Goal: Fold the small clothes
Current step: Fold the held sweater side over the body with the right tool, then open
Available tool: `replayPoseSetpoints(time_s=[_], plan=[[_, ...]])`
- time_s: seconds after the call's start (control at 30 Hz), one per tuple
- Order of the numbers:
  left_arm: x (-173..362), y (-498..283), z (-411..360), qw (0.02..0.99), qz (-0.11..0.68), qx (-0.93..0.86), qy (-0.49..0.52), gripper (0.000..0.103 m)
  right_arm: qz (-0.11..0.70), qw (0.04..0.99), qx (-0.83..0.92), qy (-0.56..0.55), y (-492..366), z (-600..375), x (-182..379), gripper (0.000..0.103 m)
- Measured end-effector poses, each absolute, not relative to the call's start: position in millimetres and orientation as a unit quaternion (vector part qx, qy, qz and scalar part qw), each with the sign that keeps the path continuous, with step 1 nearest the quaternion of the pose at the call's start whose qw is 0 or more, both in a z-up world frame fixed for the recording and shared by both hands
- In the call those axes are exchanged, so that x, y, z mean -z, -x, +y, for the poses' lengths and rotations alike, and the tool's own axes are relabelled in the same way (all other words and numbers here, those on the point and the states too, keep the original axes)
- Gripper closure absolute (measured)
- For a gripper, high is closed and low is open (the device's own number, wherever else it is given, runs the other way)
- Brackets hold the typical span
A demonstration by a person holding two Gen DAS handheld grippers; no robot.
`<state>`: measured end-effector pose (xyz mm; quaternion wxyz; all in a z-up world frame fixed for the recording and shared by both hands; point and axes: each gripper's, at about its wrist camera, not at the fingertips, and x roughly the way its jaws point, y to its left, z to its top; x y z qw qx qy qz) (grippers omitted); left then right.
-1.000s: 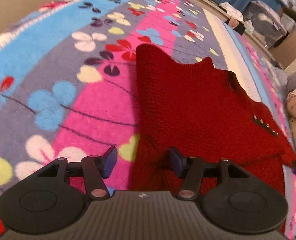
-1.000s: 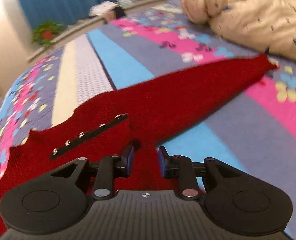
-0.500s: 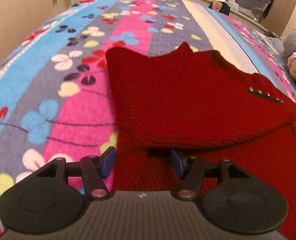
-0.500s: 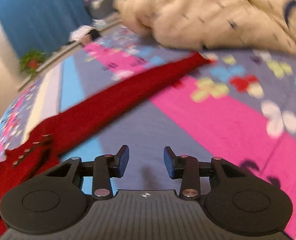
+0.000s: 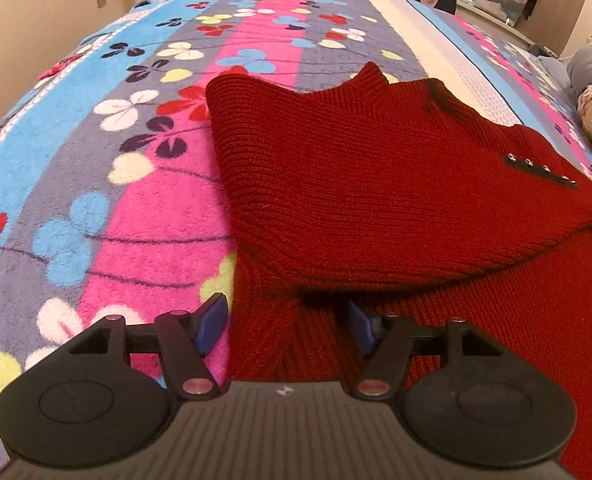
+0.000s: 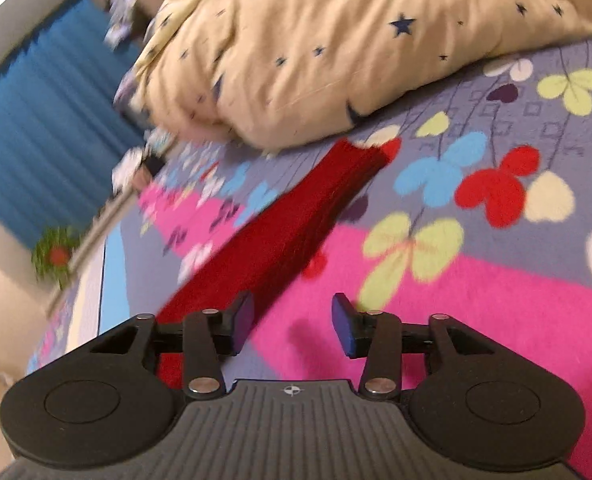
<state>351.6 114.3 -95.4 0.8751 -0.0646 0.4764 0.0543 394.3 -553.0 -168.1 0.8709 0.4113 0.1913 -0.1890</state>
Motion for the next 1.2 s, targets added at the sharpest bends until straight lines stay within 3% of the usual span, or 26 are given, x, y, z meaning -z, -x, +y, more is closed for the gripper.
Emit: replayPoseSetpoints(time_s=[0.17,0.4,0.5,0.63,1.2], plan=[[97.7,-351.2,110.4,0.879,0.470,-0.055,0.056,0.031,0.153,0.850,0.201,-0.463,-419.2,-578.1,182.2,0.054],[98.9,-349.7,109.4,0.882,0.465,-0.054,0.050,0.030,0.160,0.865,0.203,-0.431,-443.5,-576.8,185.0,0.056],[99.1,-349.2,108.7,0.883,0.464,-0.054,0.047,0.030,0.165,0.863,0.204,-0.432,-448.0,-578.4,184.8,0.075],[98.8,-348.5,108.8,0.883,0.463,-0.054,0.048,0.030,0.164,0.859,0.203,-0.439,-445.5,-579.3,187.3,0.087],[97.9,-350.6,112.3,0.879,0.469,-0.054,0.058,0.030,0.149,0.898,0.221,-0.352,-449.2,-549.6,142.6,0.091]])
